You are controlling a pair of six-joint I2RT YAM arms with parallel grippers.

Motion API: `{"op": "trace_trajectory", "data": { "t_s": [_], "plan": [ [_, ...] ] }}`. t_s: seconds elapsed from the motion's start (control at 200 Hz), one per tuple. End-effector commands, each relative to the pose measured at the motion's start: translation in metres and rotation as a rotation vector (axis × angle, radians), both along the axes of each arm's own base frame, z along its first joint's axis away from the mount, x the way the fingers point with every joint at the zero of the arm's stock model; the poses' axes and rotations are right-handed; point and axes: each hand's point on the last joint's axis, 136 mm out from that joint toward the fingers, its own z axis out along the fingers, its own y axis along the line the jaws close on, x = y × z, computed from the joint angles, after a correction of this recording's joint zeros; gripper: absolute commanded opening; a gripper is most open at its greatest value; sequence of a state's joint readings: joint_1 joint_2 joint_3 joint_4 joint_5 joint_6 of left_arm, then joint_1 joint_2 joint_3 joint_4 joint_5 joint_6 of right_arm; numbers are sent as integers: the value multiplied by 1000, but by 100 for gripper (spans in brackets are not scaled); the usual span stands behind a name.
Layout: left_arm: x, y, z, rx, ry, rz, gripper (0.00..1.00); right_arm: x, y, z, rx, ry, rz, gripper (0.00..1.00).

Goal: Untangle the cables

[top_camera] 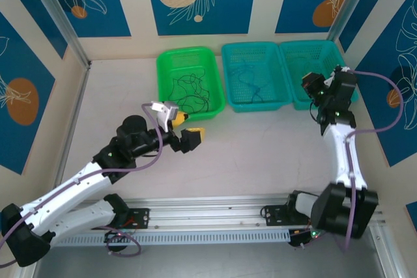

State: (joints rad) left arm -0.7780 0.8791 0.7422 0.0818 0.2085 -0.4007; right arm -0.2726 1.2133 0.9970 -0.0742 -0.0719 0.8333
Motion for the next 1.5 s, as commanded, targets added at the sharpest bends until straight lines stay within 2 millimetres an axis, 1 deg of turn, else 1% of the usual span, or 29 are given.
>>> {"op": "trace_trajectory", "data": {
  "t_s": [0.0,0.055,0.12,0.22,0.24,0.275,0.34,0.385,0.465,0.525,0.555,0.59,0.615,0.62,0.65,0.745,0.775,0.875,0.935,0.995,1.035,1.07,1.175,1.2,1.31,1.39,1.43,1.46,1.495],
  "plan": [
    [4,2,11,16,-46,22,100,36,-46,-6,16,-2,-112,0],
    [3,0,10,36,-63,7,100,55,-61,-20,31,23,-112,0],
    [4,-1,5,68,-74,2,100,76,-74,-38,54,74,-108,0],
    [10,0,-6,118,-75,20,100,105,-77,-54,74,138,-60,0],
    [11,0,-8,127,-75,22,100,109,-77,-55,76,151,-56,4],
    [13,0,-12,141,-73,27,100,114,-76,-55,76,174,-47,18],
    [15,1,-18,161,-65,37,100,118,-72,-43,52,183,-21,42],
    [18,3,-23,175,-55,55,100,116,-67,-32,25,170,-1,46],
    [27,14,-34,217,-36,135,100,102,-51,-12,-12,131,34,48],
    [35,28,-45,265,-22,215,100,83,-36,1,-26,93,56,48],
    [39,36,-51,290,-15,262,100,72,-30,5,-33,77,65,48],
    [44,47,-58,321,-11,317,100,55,-21,13,-50,49,72,48],
    [47,55,-62,341,-9,353,100,43,-13,16,-63,35,78,48],
    [48,56,-63,345,-9,358,100,41,-13,14,-65,38,76,48],
    [50,65,-67,371,-13,392,100,25,-3,19,-92,15,81,48],
    [58,96,-79,457,-35,503,100,-22,26,15,-228,-27,99,49],
    [60,107,-82,486,-44,538,100,-35,34,8,-280,-32,99,49],
    [69,143,-91,572,-80,666,100,-72,61,-13,-444,-73,147,62],
    [74,165,-99,617,-91,745,100,-86,68,-29,-516,-68,157,71],
    [80,184,-108,651,-95,809,100,-91,71,-47,-587,-56,168,79],
    [83,195,-113,666,-96,843,100,-90,71,-61,-627,-49,164,86],
    [86,202,-119,681,-102,867,100,-89,71,-72,-660,-43,155,89],
    [91,220,-136,735,-138,921,100,-82,66,-104,-723,-14,128,92],
    [92,224,-141,741,-146,931,100,-78,66,-109,-740,-20,130,92],
    [96,246,-159,720,-121,990,100,-63,68,-140,-825,32,193,93],
    [104,251,-172,682,-98,981,100,-48,68,-160,-856,50,226,95],
    [109,252,-175,662,-95,969,100,-39,64,-165,-854,39,219,95],
    [114,251,-178,652,-93,956,100,-34,63,-165,-846,51,222,96],
    [120,250,-182,639,-93,942,100,-27,63,-163,-824,10,228,96]
  ]
}}
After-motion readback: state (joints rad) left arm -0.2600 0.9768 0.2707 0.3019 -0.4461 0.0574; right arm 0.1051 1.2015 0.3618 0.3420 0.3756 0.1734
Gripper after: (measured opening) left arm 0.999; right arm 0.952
